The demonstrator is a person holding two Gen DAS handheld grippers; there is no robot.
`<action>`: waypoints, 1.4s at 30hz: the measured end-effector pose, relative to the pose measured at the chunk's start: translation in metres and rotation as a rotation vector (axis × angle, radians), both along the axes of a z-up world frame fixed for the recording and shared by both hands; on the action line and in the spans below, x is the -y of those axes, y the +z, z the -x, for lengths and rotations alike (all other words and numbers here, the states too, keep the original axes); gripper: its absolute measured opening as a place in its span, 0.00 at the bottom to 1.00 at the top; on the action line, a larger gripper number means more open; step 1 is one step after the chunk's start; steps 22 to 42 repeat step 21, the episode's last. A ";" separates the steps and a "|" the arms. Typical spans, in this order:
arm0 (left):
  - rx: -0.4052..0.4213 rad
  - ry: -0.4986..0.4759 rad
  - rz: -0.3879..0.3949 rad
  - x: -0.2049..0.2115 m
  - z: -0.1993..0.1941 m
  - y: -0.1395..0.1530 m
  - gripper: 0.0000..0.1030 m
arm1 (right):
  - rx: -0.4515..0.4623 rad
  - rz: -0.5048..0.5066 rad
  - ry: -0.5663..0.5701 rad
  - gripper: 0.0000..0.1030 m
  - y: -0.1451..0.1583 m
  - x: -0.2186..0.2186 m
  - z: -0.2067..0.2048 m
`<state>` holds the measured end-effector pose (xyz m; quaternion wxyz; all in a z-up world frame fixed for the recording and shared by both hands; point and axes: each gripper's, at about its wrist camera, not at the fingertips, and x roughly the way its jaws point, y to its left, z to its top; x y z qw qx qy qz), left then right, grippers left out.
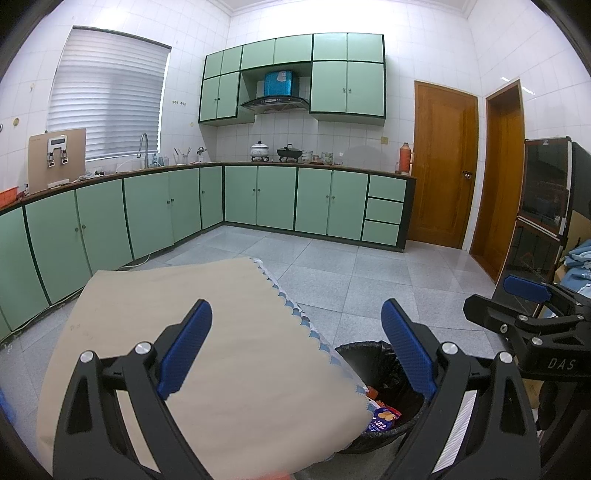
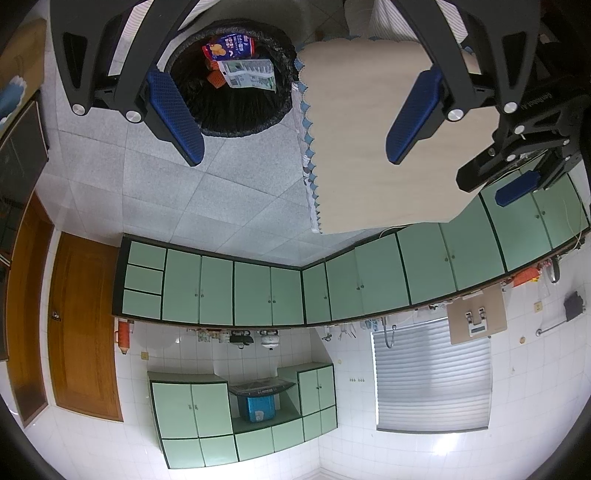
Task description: Collect trash
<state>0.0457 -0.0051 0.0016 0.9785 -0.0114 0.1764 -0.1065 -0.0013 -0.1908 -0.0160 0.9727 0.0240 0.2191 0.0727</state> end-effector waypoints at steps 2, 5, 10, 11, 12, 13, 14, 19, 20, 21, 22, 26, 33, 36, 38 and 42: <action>0.000 -0.001 0.001 0.001 0.000 0.000 0.87 | -0.001 0.000 0.000 0.94 -0.001 0.000 0.000; -0.001 -0.002 0.004 -0.002 0.000 -0.002 0.87 | -0.002 -0.001 -0.001 0.94 -0.001 0.000 0.000; -0.005 -0.001 0.003 -0.006 0.000 -0.004 0.87 | -0.006 -0.005 -0.004 0.94 -0.004 0.000 -0.001; -0.006 -0.001 0.003 -0.007 -0.001 -0.004 0.87 | -0.007 -0.004 -0.005 0.94 -0.005 0.000 -0.001; -0.008 -0.001 0.004 -0.008 -0.001 -0.004 0.87 | -0.008 -0.005 -0.004 0.94 -0.005 0.001 -0.001; -0.009 -0.001 0.003 -0.006 -0.002 -0.004 0.87 | -0.009 -0.005 -0.004 0.94 -0.005 0.001 -0.001; -0.010 0.000 0.002 -0.005 -0.002 -0.004 0.87 | -0.009 -0.006 -0.004 0.94 -0.005 0.001 -0.001; -0.021 0.001 0.000 -0.005 -0.003 -0.006 0.87 | -0.013 -0.009 -0.005 0.94 -0.008 0.000 -0.001; -0.023 0.001 0.000 -0.005 -0.003 -0.006 0.87 | -0.014 -0.009 -0.005 0.94 -0.008 0.001 -0.002; -0.024 0.002 0.000 -0.007 -0.003 -0.006 0.87 | -0.015 -0.010 -0.006 0.94 -0.008 0.000 -0.002; -0.024 0.002 0.000 -0.007 -0.003 -0.006 0.87 | -0.015 -0.010 -0.006 0.94 -0.008 0.000 -0.002; -0.024 0.002 0.000 -0.007 -0.003 -0.006 0.87 | -0.015 -0.010 -0.006 0.94 -0.008 0.000 -0.002; -0.024 0.002 0.000 -0.007 -0.003 -0.006 0.87 | -0.015 -0.010 -0.006 0.94 -0.008 0.000 -0.002; -0.024 0.002 0.000 -0.007 -0.003 -0.006 0.87 | -0.015 -0.010 -0.006 0.94 -0.008 0.000 -0.002; -0.024 0.002 0.000 -0.007 -0.003 -0.006 0.87 | -0.015 -0.010 -0.006 0.94 -0.008 0.000 -0.002; -0.024 0.002 0.000 -0.007 -0.003 -0.006 0.87 | -0.015 -0.010 -0.006 0.94 -0.008 0.000 -0.002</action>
